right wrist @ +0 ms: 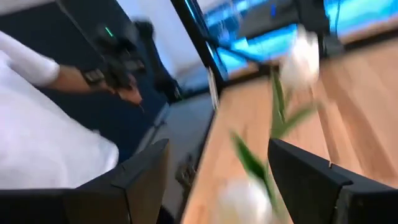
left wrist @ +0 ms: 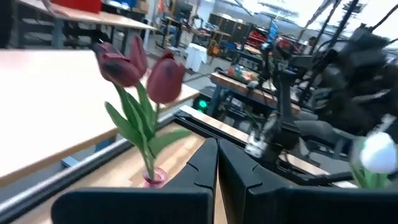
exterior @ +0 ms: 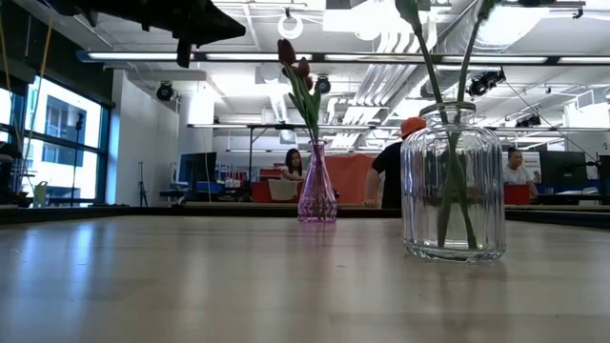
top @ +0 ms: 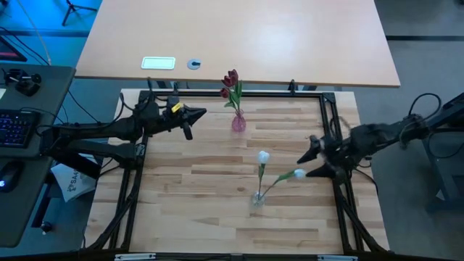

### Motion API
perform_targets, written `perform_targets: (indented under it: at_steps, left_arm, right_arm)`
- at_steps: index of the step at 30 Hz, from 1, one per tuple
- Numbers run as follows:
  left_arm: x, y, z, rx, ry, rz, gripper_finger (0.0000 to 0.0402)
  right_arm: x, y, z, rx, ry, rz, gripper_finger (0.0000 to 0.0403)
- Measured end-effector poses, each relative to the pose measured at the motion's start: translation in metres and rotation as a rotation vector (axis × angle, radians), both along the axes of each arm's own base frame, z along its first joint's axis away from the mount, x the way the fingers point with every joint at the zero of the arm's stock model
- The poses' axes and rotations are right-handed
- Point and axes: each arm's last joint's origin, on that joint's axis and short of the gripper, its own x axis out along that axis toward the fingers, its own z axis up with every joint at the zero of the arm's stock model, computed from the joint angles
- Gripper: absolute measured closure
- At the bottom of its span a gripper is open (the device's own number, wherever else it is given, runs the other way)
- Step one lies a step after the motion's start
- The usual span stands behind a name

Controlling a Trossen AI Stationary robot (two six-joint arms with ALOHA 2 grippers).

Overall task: Sort flowers into vase by color
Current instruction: Return to Home Position

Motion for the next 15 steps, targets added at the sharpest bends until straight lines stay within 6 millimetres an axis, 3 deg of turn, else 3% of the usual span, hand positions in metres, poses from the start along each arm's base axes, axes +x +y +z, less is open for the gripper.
perform_targets:
  at_steps: [5,9,12,15]
  left_arm:
    - [0.0,0.001,0.002,0.016,-0.013,0.026,0.0401]
    - [-0.001,0.003,0.003,0.041,-0.019,0.034,0.0401]
    - [-0.002,0.007,0.006,0.047,-0.043,0.055,0.0401]
    - [-0.004,0.013,0.007,0.05,-0.056,0.047,0.0401]
  right_arm:
    - [-0.014,-0.011,0.041,-0.128,-0.161,-0.177,0.0141]
    - [-0.016,-0.022,0.05,-0.402,-0.135,-0.491,0.0167]
    - [-0.011,-0.028,0.046,-0.55,-0.075,-0.65,0.0223]
    - [-0.003,-0.035,0.029,-0.513,0.01,-0.699,0.0318]
